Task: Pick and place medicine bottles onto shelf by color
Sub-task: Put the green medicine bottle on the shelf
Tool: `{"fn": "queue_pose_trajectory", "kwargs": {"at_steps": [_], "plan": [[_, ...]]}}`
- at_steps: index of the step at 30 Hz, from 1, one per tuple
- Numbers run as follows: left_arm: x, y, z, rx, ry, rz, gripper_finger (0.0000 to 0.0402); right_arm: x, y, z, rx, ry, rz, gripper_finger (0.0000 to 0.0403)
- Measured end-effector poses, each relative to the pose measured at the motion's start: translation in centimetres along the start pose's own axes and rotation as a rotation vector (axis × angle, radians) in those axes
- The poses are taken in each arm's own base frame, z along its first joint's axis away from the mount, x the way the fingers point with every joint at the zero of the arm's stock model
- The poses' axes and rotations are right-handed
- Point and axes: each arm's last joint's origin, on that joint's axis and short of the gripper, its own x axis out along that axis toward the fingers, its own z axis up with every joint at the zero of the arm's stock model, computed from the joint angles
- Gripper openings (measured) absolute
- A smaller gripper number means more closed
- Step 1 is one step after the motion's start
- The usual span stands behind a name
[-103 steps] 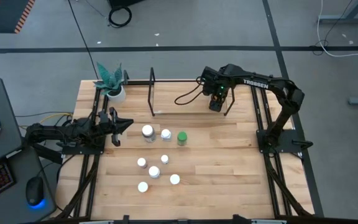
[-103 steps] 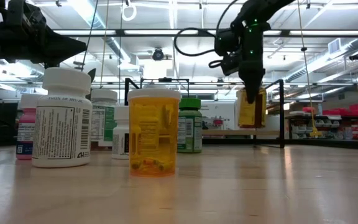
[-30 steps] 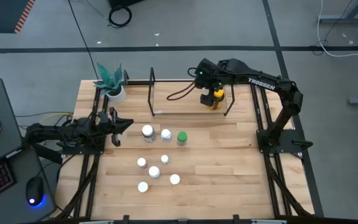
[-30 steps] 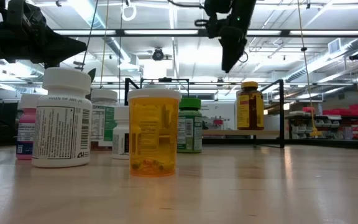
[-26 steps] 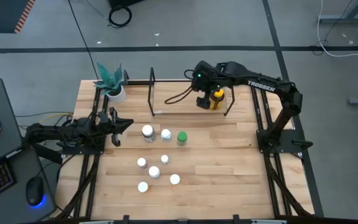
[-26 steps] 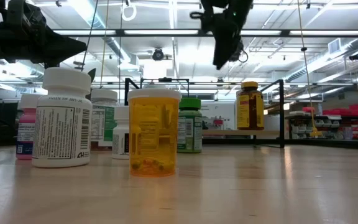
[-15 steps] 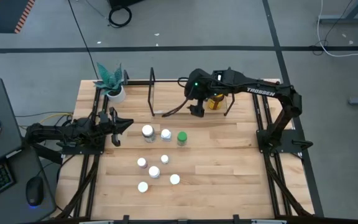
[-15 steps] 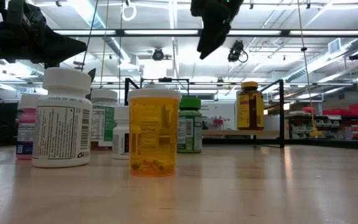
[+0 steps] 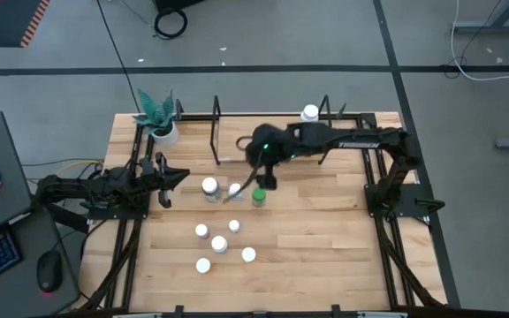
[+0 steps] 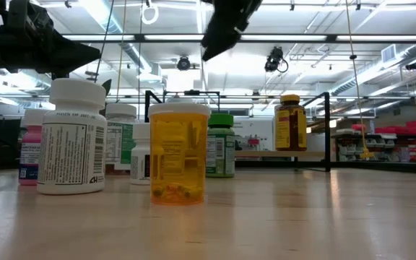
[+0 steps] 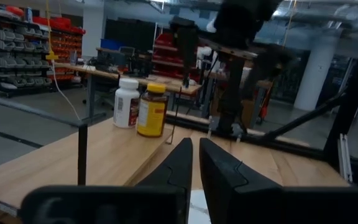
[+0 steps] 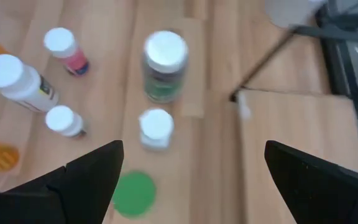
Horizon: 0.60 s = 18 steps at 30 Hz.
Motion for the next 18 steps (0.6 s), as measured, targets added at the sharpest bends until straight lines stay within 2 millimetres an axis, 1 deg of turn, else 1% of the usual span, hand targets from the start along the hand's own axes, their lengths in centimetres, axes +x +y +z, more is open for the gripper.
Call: {"fn": "queue_pose_trajectory", "kwargs": {"at_steps": [4, 8, 13, 18], "plan": [[0.1, 0.0, 0.0, 0.0, -0.001, 0.0, 0.0038, 2.2, 1.5, 0.2, -0.063, 0.025, 0.031, 0.0398], [0.1, 0.0, 0.0, 0.001, 0.002, 0.001, 0.0032, 3.6, 2.1, 1.1, -0.081, 0.039, 0.057, 0.0392], [0.1, 0.0, 0.0, 0.001, 0.003, 0.001, 0.0028, 4.4, 2.8, 2.3, -0.115, 0.039, 0.09, 0.0389], [0.1, 0.0, 0.0, 0.002, 0.005, 0.001, 0.0036, 5.2, 3.1, 2.2, -0.136, 0.064, 0.101, 0.0389]]}}
